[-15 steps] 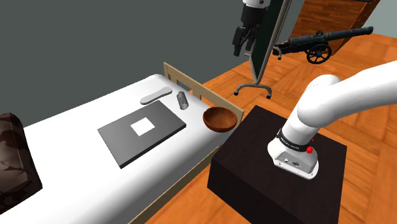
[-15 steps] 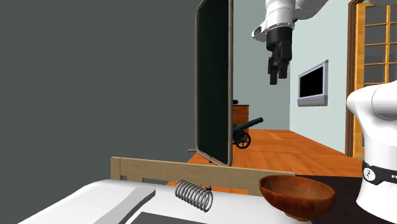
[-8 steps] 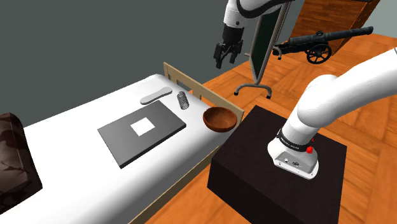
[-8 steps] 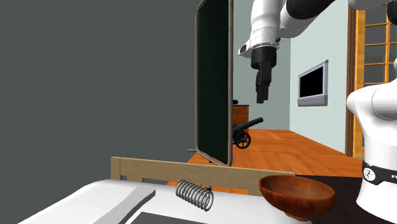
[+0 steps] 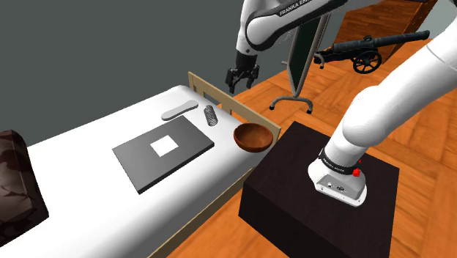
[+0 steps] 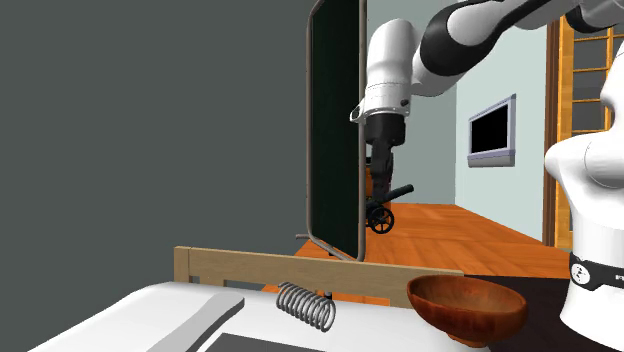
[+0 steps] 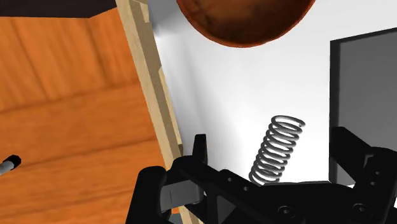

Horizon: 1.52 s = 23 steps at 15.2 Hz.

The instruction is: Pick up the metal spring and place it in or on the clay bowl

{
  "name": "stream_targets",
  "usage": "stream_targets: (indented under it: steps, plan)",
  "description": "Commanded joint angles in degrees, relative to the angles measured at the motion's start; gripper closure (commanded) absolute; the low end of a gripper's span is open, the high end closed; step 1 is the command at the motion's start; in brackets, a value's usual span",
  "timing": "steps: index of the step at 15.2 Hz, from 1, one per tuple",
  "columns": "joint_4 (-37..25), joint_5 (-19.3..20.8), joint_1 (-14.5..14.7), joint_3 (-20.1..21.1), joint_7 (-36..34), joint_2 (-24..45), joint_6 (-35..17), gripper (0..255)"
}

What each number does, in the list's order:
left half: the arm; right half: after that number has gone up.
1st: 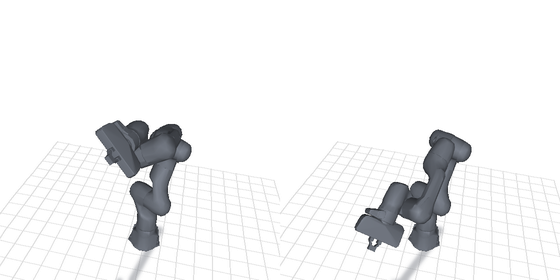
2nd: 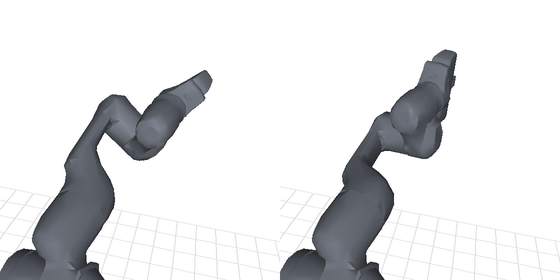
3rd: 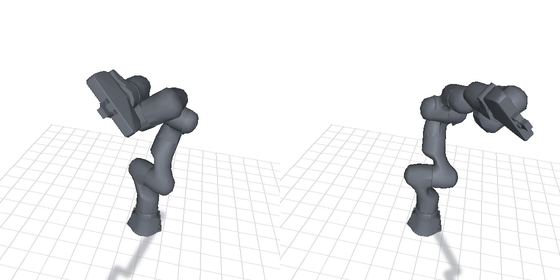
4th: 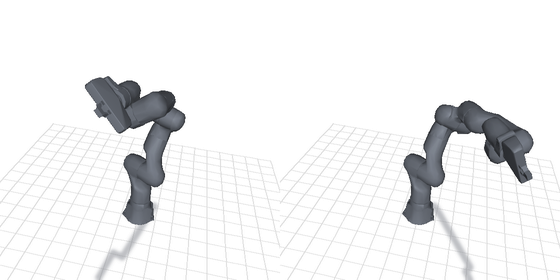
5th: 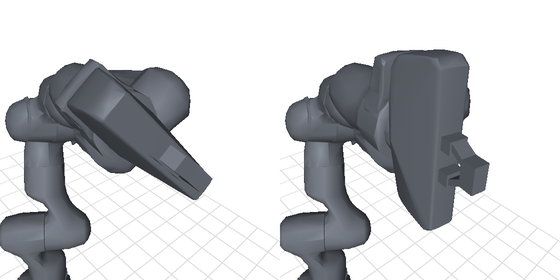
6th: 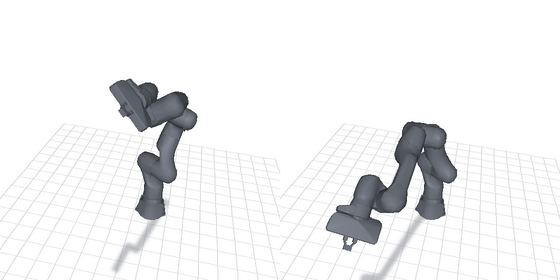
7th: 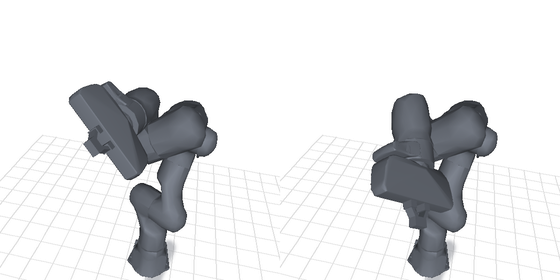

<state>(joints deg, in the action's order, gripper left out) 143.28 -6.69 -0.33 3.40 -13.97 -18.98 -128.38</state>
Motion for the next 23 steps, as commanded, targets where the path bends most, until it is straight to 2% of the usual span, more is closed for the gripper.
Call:
stream_targets:
  steps: [1,8,15,23]
  plan:
    - [-1.1,-0.5,0.2,0.9,-2.1,4.4,-3.8,0]
    - [-7.6,-0.5,0.6,2.4,-8.3,20.6,-14.6,0]
    - [-18.0,0.5,1.9,2.0,-14.5,36.7,-21.5,0]
    - [-19.6,0.7,2.4,1.9,-14.8,42.8,-26.1,0]
